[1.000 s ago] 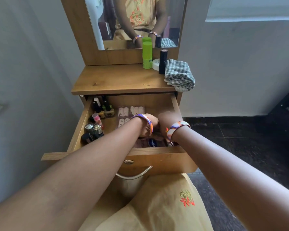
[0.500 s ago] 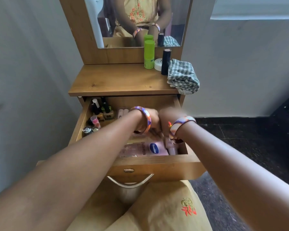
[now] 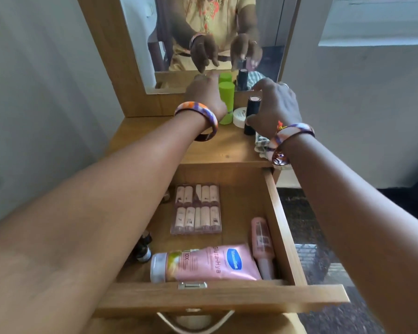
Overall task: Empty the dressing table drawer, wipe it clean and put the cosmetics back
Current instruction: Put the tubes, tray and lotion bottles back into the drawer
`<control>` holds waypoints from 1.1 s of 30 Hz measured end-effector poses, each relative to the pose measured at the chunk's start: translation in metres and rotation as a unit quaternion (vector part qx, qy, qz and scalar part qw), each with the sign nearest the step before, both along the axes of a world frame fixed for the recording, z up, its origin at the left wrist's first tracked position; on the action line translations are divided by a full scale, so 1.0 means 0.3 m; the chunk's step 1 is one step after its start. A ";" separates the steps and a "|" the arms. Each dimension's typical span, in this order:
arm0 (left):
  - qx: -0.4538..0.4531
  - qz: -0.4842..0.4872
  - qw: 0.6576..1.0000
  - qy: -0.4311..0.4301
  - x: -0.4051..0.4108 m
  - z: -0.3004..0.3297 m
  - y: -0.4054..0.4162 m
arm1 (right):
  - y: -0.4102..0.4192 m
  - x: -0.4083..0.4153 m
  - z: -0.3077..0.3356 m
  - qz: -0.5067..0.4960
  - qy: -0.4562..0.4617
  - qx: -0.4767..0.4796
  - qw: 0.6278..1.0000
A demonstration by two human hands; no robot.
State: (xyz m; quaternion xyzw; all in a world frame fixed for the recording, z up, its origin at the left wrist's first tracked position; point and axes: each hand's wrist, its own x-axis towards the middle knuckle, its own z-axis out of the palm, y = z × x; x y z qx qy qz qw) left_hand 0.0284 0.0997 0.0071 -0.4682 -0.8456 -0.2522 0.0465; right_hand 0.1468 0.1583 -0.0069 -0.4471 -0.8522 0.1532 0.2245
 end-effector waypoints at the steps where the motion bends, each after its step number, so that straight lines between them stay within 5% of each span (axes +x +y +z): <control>1: -0.010 -0.018 1.000 0.022 -0.014 -0.003 0.019 | 0.008 -0.004 -0.019 0.003 -0.010 -0.050 0.999; 7: -0.111 -0.092 0.986 0.087 -0.030 -0.014 0.120 | 0.024 -0.040 -0.013 0.038 -0.001 0.012 0.999; 15: -0.111 -0.064 0.988 0.086 -0.042 -0.021 0.108 | 0.043 -0.039 -0.017 0.042 0.078 0.000 0.996; 25: -0.040 -0.104 0.994 -0.017 -0.042 0.033 -0.069 | 0.018 0.000 -0.023 0.046 0.121 -0.137 0.982; 33: -0.067 -0.153 0.980 -0.105 0.056 0.041 -0.242 | -0.136 0.088 0.064 0.130 0.017 -0.169 0.977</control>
